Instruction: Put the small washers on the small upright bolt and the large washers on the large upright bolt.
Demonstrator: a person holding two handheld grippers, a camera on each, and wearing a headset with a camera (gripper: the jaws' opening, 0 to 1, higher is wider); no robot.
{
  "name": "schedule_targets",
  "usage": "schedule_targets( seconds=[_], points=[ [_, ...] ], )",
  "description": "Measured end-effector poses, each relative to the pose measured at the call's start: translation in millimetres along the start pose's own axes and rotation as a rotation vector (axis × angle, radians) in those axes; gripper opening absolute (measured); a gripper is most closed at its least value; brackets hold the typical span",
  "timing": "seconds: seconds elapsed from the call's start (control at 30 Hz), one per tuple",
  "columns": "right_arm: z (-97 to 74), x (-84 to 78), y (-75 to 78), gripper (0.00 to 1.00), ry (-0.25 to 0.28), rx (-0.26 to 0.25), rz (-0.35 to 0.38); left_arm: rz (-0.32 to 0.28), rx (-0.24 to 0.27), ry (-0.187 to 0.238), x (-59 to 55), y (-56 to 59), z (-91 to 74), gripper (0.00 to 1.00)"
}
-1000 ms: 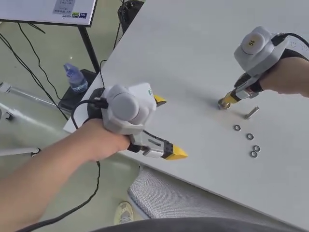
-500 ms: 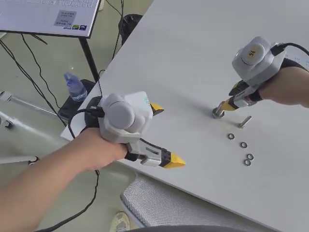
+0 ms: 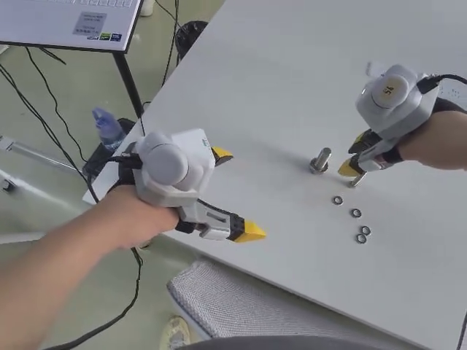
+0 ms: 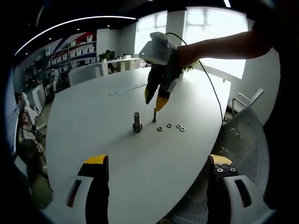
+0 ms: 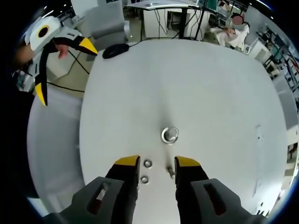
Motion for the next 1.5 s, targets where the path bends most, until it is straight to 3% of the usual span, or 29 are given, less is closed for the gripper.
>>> schedule_targets(
  seconds=[0.07, 0.27, 0.5, 0.8, 1.5],
  points=[
    [-2.9, -4.6, -2.2, 0.31, 0.015, 0.006, 0.029, -0.002, 0.001, 0.005, 2.1, 1.6, 1.6, 0.87],
    [-11.1, -15.0, -12.2, 0.31, 0.015, 0.012, 0.011, -0.003, 0.011, 0.008, 4.9, 8.3, 6.3, 0.94],
    [-8.8, -20.1, -22.2, 0.30, 0.022, 0.023, 0.018, 0.005, 0.010, 0.002, 5.8, 11.2, 5.6, 0.95],
    [8.7, -21.7, -19.4, 0.28, 0.051, -0.006, 0.002, -0.016, 0.003, 0.001, 5.8, 10.8, 8.0, 0.99],
    [46.1, -48.5, -25.5, 0.25, -0.018, -0.006, 0.031, -0.021, -0.018, 0.002, 5.3, 11.7, 10.9, 0.95]
  ],
)
Point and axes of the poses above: the centre of the closed fingertips' face, and the gripper's own axes: z roughly forward along the fingers, y roughly to its right, x roughly out of its top, the point moved 4 cm from there along -z, roughly backward along the fingers, and after that the axes turned 12 degrees about y, right-handed, at the moved point
